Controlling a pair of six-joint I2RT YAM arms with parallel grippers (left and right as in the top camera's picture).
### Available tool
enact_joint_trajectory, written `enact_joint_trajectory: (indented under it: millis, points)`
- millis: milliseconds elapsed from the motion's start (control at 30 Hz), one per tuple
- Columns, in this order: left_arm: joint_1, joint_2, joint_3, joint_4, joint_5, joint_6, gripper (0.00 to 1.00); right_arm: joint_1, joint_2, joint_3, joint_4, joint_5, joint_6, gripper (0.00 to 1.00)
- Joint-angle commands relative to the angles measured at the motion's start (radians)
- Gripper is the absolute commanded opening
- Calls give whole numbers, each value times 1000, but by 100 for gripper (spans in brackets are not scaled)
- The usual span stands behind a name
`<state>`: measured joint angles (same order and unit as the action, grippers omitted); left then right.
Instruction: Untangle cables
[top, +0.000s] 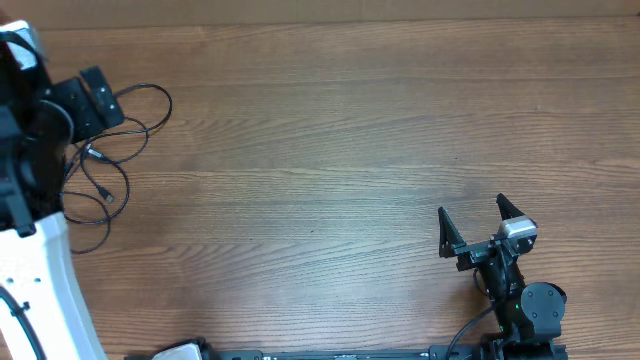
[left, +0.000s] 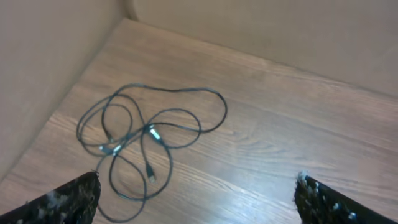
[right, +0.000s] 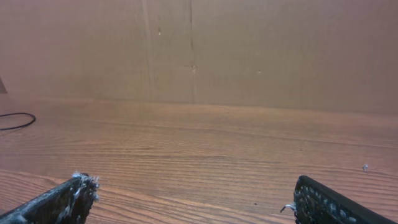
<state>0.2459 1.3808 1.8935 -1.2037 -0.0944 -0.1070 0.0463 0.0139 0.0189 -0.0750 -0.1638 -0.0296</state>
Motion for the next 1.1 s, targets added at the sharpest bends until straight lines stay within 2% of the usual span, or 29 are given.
enact_joint_trajectory:
  millis: [0, 267, 400, 567, 833, 1067]
  points:
    - [-81, -117, -132, 113, -41, -2, 100, -2, -11, -11, 5, 13, -2, 100]
    - [-205, -410, -612, 582, 204, 251, 100, -2, -11, -11, 5, 13, -2, 100]
    - [-242, -583, -916, 846, 219, 250, 100, -2, -11, -11, 5, 13, -2, 100]
    - [-267, -751, -1221, 1087, 232, 249, 99, -2, -11, -11, 5, 13, -2, 100]
    - [-268, -980, -1545, 1179, 264, 251, 99, -2, -11, -11, 5, 13, -2, 100]
    - [-292, -1106, -1661, 1178, 241, 335, 100, -2, -11, -11, 5, 13, -2, 100]
